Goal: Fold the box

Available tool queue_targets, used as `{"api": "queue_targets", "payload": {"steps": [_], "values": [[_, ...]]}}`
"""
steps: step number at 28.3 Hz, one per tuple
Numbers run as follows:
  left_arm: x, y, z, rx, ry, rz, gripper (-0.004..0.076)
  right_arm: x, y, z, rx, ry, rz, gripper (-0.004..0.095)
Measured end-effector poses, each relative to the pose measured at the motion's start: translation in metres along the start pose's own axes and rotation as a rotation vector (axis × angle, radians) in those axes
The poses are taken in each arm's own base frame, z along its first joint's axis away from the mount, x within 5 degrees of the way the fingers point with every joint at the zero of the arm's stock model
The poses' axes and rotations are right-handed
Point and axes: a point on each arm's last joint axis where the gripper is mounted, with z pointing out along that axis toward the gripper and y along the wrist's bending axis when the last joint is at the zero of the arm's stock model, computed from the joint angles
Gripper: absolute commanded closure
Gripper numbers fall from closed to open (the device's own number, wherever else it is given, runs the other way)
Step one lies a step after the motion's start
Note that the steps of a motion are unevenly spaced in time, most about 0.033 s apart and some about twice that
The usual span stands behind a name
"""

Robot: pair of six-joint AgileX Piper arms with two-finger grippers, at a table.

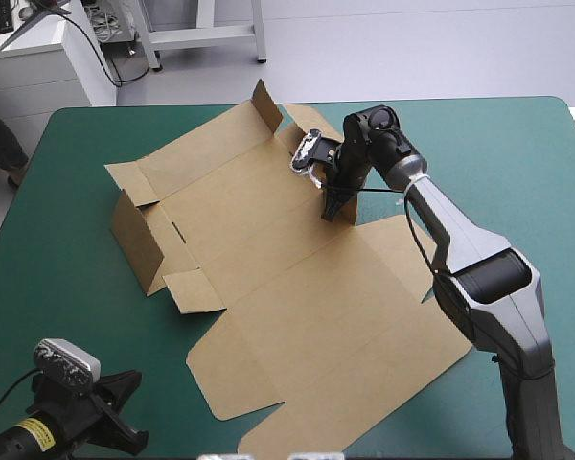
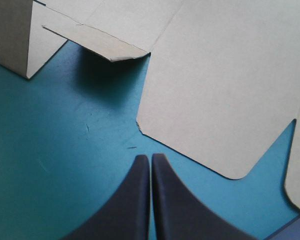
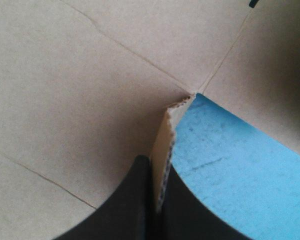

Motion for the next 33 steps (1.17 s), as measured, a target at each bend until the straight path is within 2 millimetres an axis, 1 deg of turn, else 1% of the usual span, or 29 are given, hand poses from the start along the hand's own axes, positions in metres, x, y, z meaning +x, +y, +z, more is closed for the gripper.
{"api": "queue_targets", "payload": {"steps": [2,7,12,14,17,21,25,29,33], "values": [[0.0,0.0,0.0,0.0,0.0,0.0,0.0732,-0.003,0.003,-0.002,0.002,-0.005,-0.032,0.0927],[0.0,0.0,0.0,0.0,0.0,0.0,0.0732,-0.001,0.009,-0.03,0.022,-0.031,-0.025,0.0927],[0.0,0.0,0.0,0.0,0.0,0.0,0.0732,0.01,0.022,-0.056,0.012,-0.036,-0.036,0.0928],[0.0,0.0,0.0,0.0,0.0,0.0,0.0732,0.017,0.027,-0.061,0.007,-0.018,-0.064,0.0928],[0.0,0.0,0.0,0.0,0.0,0.0,0.0732,0.025,0.03,-0.065,0.025,0.023,-0.11,0.0928],[0.0,0.0,0.0,0.0,0.0,0.0,0.0732,0.027,0.027,-0.065,0.052,0.047,-0.165,0.0928],[0.0,0.0,0.0,0.0,-0.002,0.0,0.0732,0.025,0.029,-0.065,0.037,0.033,-0.185,0.0927],[0.0,0.0,0.0,0.0,-0.002,0.0,0.0732,0.018,0.038,-0.062,0.003,0.003,-0.251,0.0927],[0.0,0.0,0.0,0.0,-0.002,0.0,0.0732,0.002,0.057,-0.054,-0.067,-0.05,-0.366,0.0927]]}}
